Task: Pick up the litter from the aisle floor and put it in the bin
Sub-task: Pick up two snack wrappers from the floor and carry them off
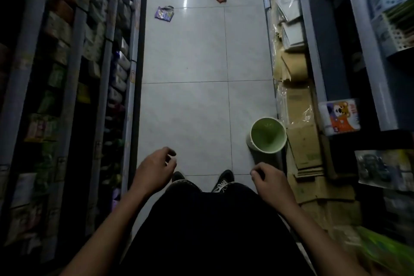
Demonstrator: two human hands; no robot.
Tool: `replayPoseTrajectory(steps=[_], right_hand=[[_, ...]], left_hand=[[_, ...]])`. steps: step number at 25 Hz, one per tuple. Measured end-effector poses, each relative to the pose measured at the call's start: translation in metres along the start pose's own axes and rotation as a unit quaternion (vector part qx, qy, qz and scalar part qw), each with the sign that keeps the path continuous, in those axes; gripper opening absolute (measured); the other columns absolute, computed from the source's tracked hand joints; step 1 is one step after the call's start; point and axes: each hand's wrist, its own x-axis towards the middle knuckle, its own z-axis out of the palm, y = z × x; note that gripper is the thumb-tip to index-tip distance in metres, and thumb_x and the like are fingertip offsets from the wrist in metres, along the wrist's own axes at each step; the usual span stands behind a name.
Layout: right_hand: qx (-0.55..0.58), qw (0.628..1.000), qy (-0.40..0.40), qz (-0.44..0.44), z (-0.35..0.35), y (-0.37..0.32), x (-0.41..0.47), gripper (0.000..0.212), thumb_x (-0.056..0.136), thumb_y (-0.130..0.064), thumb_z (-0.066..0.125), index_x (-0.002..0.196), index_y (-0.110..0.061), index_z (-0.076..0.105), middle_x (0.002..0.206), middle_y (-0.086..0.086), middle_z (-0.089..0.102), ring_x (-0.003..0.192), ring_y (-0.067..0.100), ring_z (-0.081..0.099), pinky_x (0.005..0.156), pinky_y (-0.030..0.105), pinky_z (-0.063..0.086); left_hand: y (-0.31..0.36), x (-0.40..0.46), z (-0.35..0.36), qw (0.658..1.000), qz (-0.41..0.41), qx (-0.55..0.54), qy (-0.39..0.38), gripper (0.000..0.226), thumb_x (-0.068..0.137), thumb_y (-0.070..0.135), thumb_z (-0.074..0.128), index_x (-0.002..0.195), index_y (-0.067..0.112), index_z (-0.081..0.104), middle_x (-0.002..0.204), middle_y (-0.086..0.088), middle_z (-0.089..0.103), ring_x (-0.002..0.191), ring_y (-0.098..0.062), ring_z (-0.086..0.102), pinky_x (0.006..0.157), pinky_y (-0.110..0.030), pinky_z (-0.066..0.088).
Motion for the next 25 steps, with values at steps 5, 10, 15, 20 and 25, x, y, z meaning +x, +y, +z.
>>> replayPoseTrajectory(steps=[5,10,15,20,25], right_hand=[[-0.02,0.999,-0.028,-0.039,-0.031,-0.007,0.042,0.013,0.096,-0.028,0.061,0.089,-0.021,0.068,0.087,-0.005,0.068,0.081,0.016,0.062,0.072,0.039,0.053],[-0.017,0.996,-0.015,-0.091,-0.062,-0.038,0.104,0.013,0.096,-0.025,0.06,0.089,-0.018,0.069,0.084,-0.006,0.066,0.079,0.015,0.061,0.071,0.037,0.051],[-0.022,0.993,-0.005,-0.115,-0.081,-0.081,0.18,0.015,0.097,-0.029,0.057,0.09,-0.021,0.069,0.085,-0.009,0.067,0.079,0.012,0.062,0.071,0.041,0.056],[-0.028,0.996,0.003,-0.082,-0.097,-0.125,0.238,0.014,0.097,-0.026,0.058,0.089,-0.021,0.068,0.084,-0.01,0.065,0.078,0.011,0.061,0.071,0.04,0.054],[-0.051,0.998,0.009,-0.019,-0.118,-0.145,0.276,0.014,0.099,-0.025,0.059,0.086,-0.026,0.065,0.083,-0.01,0.065,0.076,0.007,0.061,0.062,0.03,0.047]], left_hand=[[0.012,-0.004,0.012,0.998,-0.056,-0.017,-0.011,0.023,0.095,0.038,0.057,0.114,0.029,0.066,0.101,0.008,0.071,0.09,-0.014,0.068,0.081,-0.037,0.055],[0.009,0.003,0.009,0.993,-0.108,-0.042,0.009,0.02,0.096,0.034,0.058,0.112,0.028,0.067,0.099,0.006,0.071,0.087,-0.012,0.067,0.08,-0.037,0.056],[-0.002,0.051,-0.014,0.989,-0.135,-0.063,0.011,0.022,0.097,0.036,0.055,0.115,0.027,0.066,0.1,0.007,0.068,0.088,-0.01,0.065,0.08,-0.037,0.055],[0.001,0.142,-0.063,0.989,-0.131,-0.072,-0.014,0.023,0.098,0.037,0.054,0.116,0.028,0.065,0.1,0.007,0.068,0.088,-0.01,0.064,0.08,-0.037,0.055],[0.034,0.256,-0.121,0.992,-0.079,-0.081,-0.057,0.02,0.096,0.035,0.057,0.112,0.029,0.067,0.097,0.008,0.07,0.09,-0.013,0.066,0.082,-0.034,0.054]])
